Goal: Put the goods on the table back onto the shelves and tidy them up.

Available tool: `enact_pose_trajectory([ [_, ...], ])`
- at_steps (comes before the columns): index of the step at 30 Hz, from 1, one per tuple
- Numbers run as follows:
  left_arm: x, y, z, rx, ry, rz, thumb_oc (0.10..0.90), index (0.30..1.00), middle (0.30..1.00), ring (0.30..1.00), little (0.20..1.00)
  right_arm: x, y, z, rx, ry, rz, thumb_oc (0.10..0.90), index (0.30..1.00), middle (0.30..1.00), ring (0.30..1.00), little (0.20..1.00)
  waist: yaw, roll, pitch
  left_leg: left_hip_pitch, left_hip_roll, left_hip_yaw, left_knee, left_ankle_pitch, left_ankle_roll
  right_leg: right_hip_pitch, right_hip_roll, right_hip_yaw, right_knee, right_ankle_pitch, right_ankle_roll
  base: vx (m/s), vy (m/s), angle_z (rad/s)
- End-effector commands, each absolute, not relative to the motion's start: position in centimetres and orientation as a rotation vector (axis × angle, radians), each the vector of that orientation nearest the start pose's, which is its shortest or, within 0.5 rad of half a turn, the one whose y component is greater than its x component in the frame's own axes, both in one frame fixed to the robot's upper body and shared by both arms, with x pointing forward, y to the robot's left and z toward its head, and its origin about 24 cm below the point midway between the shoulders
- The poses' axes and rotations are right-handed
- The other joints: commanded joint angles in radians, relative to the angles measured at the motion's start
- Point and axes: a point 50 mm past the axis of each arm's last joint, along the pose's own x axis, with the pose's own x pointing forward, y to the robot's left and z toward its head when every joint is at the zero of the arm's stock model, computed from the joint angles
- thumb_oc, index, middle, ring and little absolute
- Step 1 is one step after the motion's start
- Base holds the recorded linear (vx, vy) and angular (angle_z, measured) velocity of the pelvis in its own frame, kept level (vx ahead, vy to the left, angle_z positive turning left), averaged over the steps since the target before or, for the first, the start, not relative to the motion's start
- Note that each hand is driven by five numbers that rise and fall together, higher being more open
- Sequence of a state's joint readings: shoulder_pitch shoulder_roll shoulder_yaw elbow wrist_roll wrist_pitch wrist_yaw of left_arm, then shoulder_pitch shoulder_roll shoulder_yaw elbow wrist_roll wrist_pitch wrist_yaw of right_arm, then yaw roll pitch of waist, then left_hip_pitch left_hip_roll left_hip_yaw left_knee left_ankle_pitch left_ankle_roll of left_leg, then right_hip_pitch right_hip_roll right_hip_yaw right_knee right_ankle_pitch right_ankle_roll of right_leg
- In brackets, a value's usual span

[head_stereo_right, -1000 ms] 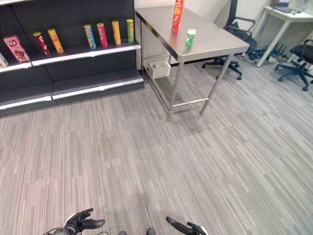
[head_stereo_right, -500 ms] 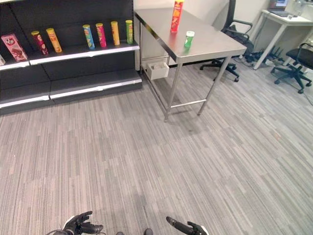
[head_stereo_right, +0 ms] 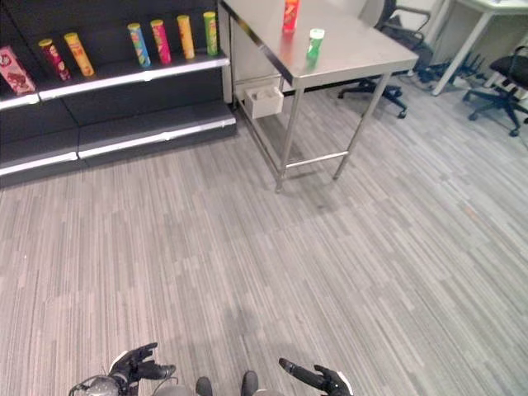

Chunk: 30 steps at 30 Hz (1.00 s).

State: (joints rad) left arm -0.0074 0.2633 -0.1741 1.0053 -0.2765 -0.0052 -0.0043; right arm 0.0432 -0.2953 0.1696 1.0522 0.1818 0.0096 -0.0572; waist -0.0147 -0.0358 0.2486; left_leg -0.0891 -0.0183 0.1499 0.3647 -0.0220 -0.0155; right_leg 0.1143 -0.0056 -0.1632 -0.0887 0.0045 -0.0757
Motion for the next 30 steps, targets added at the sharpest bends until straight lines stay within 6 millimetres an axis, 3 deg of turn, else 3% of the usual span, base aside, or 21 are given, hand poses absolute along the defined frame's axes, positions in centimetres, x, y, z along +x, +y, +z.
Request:
enact_pose_trajectory([
  [1,15.5,22.9,-13.2,0.088,0.918,0.115,0.8,0.9,0.9,0.9,0.9,11.8,-27.0,-13.5,-0.275,1.033,-0.209,0.8,0.9,0.9,0.9,0.9,-0.009,-0.007,-0.003,-0.084,0.111,-0.054,0.097,0.052,-0.073,0.032,-0.012,-0.015,0.036,-0.071,0.097,0.09,-0.069,0.14],
  [4,15.2,22.6,-13.5,0.07,0.927,0.12,0.8,0.9,0.9,0.9,0.9,11.7,-27.3,-13.5,-0.269,1.032,-0.226,0.8,0.9,0.9,0.9,0.9,0.007,-0.009,-0.009,-0.15,0.104,-0.033,0.002,0.026,-0.055,0.059,-0.012,-0.023,0.022,-0.093,0.108,0.25,0.019,0.15],
  [6,14.3,22.6,-13.8,0.067,0.951,0.126,0.8,0.9,0.9,0.9,0.9,12.1,-27.5,-13.2,-0.281,1.015,-0.227,0.8,0.9,0.9,0.9,0.9,0.034,0.014,-0.021,-0.168,0.123,-0.036,-0.242,0.154,-0.072,0.099,0.005,-0.013,0.004,-0.122,0.122,0.44,0.134,0.14],
  [8,14.0,22.9,-13.9,0.062,0.956,0.139,0.8,0.9,0.9,0.9,0.9,13.0,-27.7,-12.8,-0.287,0.979,-0.233,0.8,0.9,0.9,0.9,0.9,0.065,0.019,-0.02,-0.2,0.132,-0.028,-0.42,0.214,-0.096,0.159,0.005,0.016,0.001,-0.159,0.131,0.44,0.132,-0.12],
  [11,13.1,23.1,-14.2,0.064,0.987,0.15,0.8,0.9,0.9,0.9,0.9,13.3,-27.6,-12.7,-0.297,0.977,-0.213,0.8,0.9,0.9,0.9,0.9,0.074,0.025,-0.04,-0.185,0.148,0.015,-0.452,0.221,-0.095,0.189,0.004,0.039,0.001,-0.18,0.146,0.39,0.174,-0.45],
  [12,12.6,23.3,-14.4,0.077,1.003,0.151,0.8,0.9,0.9,0.9,0.9,13.2,-27.2,-12.9,-0.3,0.981,-0.195,0.8,0.9,0.9,0.9,0.9,0.079,0.029,-0.067,-0.164,0.152,0.029,-0.452,0.273,-0.094,0.21,-0.007,0.058,0.001,-0.187,0.151,0.54,0.293,-0.62],
  [14,12.3,24.0,-14.3,0.089,1.005,0.173,0.8,0.9,0.9,0.9,0.9,13.0,-26.3,-13.4,-0.292,1.003,-0.159,0.8,0.9,0.9,0.9,0.9,0.096,-0.001,-0.103,-0.141,0.119,0.047,-0.426,0.253,-0.065,0.218,-0.062,0.067,0.053,-0.19,0.184,0.6,0.305,-0.9],
  [16,12.4,24.2,-14.3,0.092,1.005,0.177,0.8,0.9,0.9,0.9,0.9,12.9,-26.0,-13.5,-0.297,1.013,-0.142,0.8,0.9,0.9,0.9,0.9,0.099,-0.008,-0.109,-0.131,0.109,0.052,-0.422,0.24,-0.052,0.206,-0.078,0.07,0.089,-0.189,0.193,0.39,0.24,-0.49],
  [17,13.0,24.6,-13.9,0.099,0.986,0.179,0.8,0.9,0.9,0.9,0.9,12.8,-25.7,-13.7,-0.294,1.024,-0.128,0.8,0.9,0.9,0.9,0.9,0.103,-0.023,-0.102,-0.088,0.056,0.065,-0.397,0.172,-0.002,0.101,-0.133,0.056,0.359,-0.098,0.236,0.36,0.334,0.01],
  [18,13.4,24.6,-13.8,0.1,0.976,0.182,0.8,0.9,0.9,0.9,0.9,12.9,-25.8,-13.7,-0.286,1.022,-0.14,0.8,0.9,0.9,0.9,0.9,0.095,-0.022,-0.091,-0.067,0.035,0.066,-0.388,0.147,0.016,0.055,-0.147,0.064,0.455,-0.007,0.246,0.49,0.507,0.14],
  [19,14.2,24.8,-13.4,0.116,0.954,0.182,0.8,0.9,0.9,0.9,0.9,13.4,-25.9,-13.5,-0.283,1.009,-0.154,0.8,0.9,0.9,0.9,0.9,0.071,-0.008,-0.063,-0.004,0.005,0.07,-0.397,0.106,0.054,-0.039,-0.191,0.048,0.635,0.14,0.252,0.26,0.35,-0.02],
  [20,14.5,24.9,-13.3,0.124,0.948,0.183,0.8,0.9,0.9,0.9,0.9,13.5,-25.8,-13.5,-0.278,1.005,-0.158,0.8,0.9,0.9,0.9,0.9,0.06,0.008,-0.052,0.023,0.006,0.072,-0.407,0.089,0.065,-0.094,-0.207,0.034,0.709,0.166,0.25,0.37,0.36,0.36],
  [21,14.9,24.9,-13.1,0.128,0.939,0.184,0.8,0.9,0.9,0.9,0.9,13.2,-25.6,-13.6,-0.268,1.01,-0.162,0.8,0.9,0.9,0.9,0.9,0.038,0.028,-0.037,0.076,0.005,0.065,-0.425,0.066,0.07,-0.175,-0.23,0.001,0.76,0.112,0.231,0.46,0.182,0.19],
  [22,15.5,24.9,-12.9,0.132,0.922,0.183,0.8,0.9,0.9,0.9,0.9,13.0,-25.7,-13.7,-0.263,1.019,-0.169,0.8,0.9,0.9,0.9,0.9,0.015,0.038,-0.024,0.118,0.005,0.056,-0.431,0.037,0.061,-0.211,-0.241,-0.053,0.63,0.042,0.214,0.5,0.075,0.22],
  [23,15.6,24.9,-12.8,0.137,0.915,0.179,0.8,0.9,0.9,0.9,0.9,12.8,-25.8,-13.7,-0.27,1.029,-0.171,0.8,0.9,0.9,0.9,0.9,0.006,0.043,-0.015,0.14,0.009,0.056,-0.434,0.021,0.054,-0.225,-0.237,-0.081,0.545,0.016,0.208,0.53,-0.115,0.09],
  [24,16.0,24.7,-12.7,0.143,0.907,0.166,0.8,0.9,0.9,0.9,0.9,12.7,-25.9,-13.8,-0.272,1.038,-0.176,0.8,0.9,0.9,0.9,0.9,-0.01,0.036,-0.003,0.174,0.0,0.045,-0.44,-0.004,0.039,-0.254,-0.215,-0.099,0.336,0.028,0.219,0.58,-0.214,0.24],
  [26,16.5,24.6,-12.5,0.153,0.889,0.16,0.8,0.9,0.9,0.9,0.9,11.8,-25.9,-14.3,-0.254,1.084,-0.19,0.8,0.9,0.9,0.9,0.9,-0.056,0.011,0.004,0.278,-0.007,0.017,-0.451,-0.075,0.001,-0.321,-0.175,-0.061,0.005,0.16,0.29,0.75,-0.279,0.44],
  [30,16.2,24.2,-12.7,0.154,0.892,0.14,0.8,0.9,0.9,0.9,0.9,10.9,-26.1,-14.5,-0.259,1.107,-0.182,0.8,0.9,0.9,0.9,0.9,-0.067,0.001,-0.02,0.313,-0.005,-0.009,-0.441,-0.112,-0.007,-0.289,-0.167,-0.052,0.007,0.183,0.275,0.35,-0.16,0.64],
])
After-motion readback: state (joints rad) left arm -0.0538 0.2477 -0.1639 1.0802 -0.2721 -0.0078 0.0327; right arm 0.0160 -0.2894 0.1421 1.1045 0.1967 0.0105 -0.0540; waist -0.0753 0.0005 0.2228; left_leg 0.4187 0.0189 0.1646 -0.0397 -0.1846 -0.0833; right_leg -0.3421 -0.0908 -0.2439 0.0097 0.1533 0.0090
